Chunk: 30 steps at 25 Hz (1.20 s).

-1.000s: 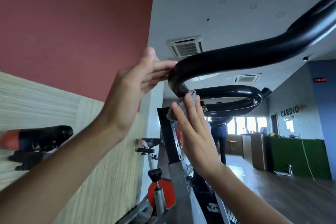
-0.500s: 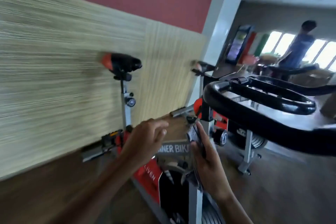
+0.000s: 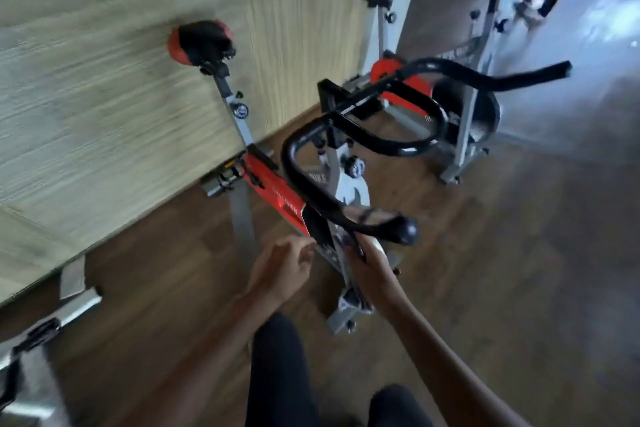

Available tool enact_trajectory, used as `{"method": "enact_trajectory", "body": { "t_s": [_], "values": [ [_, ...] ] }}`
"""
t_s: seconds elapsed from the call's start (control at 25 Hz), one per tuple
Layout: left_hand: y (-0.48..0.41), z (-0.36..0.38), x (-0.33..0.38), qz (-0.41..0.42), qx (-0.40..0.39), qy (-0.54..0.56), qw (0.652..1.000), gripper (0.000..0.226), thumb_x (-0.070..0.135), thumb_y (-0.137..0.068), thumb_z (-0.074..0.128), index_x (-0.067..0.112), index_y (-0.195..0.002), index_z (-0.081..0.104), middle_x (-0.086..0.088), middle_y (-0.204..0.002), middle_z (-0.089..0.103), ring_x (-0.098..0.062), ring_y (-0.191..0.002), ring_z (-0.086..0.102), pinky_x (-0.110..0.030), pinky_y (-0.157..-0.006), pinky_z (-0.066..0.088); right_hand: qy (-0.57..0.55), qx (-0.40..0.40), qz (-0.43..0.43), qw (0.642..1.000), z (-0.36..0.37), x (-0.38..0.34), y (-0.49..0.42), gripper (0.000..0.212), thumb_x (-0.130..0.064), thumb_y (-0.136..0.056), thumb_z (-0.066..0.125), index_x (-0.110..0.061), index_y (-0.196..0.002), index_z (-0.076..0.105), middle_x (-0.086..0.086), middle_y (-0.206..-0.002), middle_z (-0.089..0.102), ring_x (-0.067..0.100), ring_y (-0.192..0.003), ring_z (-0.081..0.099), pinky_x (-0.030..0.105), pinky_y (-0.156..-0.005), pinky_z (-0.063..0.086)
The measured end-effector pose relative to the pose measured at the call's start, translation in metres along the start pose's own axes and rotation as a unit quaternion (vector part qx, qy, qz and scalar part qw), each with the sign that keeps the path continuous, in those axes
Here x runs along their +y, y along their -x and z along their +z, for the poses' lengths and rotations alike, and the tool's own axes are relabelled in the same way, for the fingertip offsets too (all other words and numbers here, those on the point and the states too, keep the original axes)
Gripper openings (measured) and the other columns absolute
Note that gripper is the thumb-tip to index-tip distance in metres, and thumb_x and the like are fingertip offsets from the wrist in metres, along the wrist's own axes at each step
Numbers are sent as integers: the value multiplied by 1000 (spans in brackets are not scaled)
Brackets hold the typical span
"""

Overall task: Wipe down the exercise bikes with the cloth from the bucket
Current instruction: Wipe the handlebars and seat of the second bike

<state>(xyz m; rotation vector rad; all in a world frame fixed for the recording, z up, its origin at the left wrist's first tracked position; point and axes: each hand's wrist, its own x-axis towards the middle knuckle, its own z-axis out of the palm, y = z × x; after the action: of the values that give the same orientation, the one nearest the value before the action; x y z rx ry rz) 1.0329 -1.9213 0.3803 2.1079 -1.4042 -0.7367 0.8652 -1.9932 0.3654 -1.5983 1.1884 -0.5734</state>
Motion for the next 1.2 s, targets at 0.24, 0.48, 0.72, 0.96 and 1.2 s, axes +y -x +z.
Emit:
{"method": "enact_trajectory", "body": {
  "t_s": [0.24, 0.48, 0.72, 0.96, 1.2],
  "values": [
    [80, 9, 127, 21, -61, -38, 997, 38, 30, -85, 50, 15, -111, 73, -8, -111, 73, -28, -104, 68, -40, -93, 52, -71, 4, 63, 996, -111, -12, 111, 43, -17, -104, 50, -17, -147, 46, -5, -140, 55, 10, -129, 50, 26, -110, 37],
    [86, 43, 241, 103, -106, -23, 989, 23, 14, -92, 62, 16, -113, 72, -4, -112, 74, -20, -105, 68, -36, -95, 52, -126, 124, 101, 979, -223, -7, 187, 46, -6, -103, 49, -12, -148, 43, -7, -143, 48, 3, -134, 41, 4, -105, 27],
    [60, 104, 331, 212, -192, -55, 957, 24, 25, -95, 59, 27, -117, 69, 7, -112, 72, -13, -108, 65, -38, -95, 52, -175, 260, 135, 940, -309, 4, 220, 45, -10, -104, 48, -22, -148, 44, -16, -142, 49, -8, -127, 44, -3, -97, 30],
    [21, 170, 415, 297, -244, -63, 921, 22, 28, -96, 60, 30, -116, 69, 9, -113, 71, -11, -108, 64, -37, -92, 53, -195, 349, 151, 904, -382, 28, 214, 46, -9, -104, 48, -19, -148, 43, -18, -139, 49, -20, -117, 47, -4, -93, 32],
    [-57, 215, 478, 302, -264, -45, 915, 23, 28, -97, 59, 26, -118, 68, 6, -116, 70, -14, -108, 65, -41, -91, 55, -181, 347, 157, 907, -458, 40, 144, 47, -11, -105, 47, -20, -150, 41, -13, -146, 47, -7, -131, 42, -3, -94, 33]
  ]
}}
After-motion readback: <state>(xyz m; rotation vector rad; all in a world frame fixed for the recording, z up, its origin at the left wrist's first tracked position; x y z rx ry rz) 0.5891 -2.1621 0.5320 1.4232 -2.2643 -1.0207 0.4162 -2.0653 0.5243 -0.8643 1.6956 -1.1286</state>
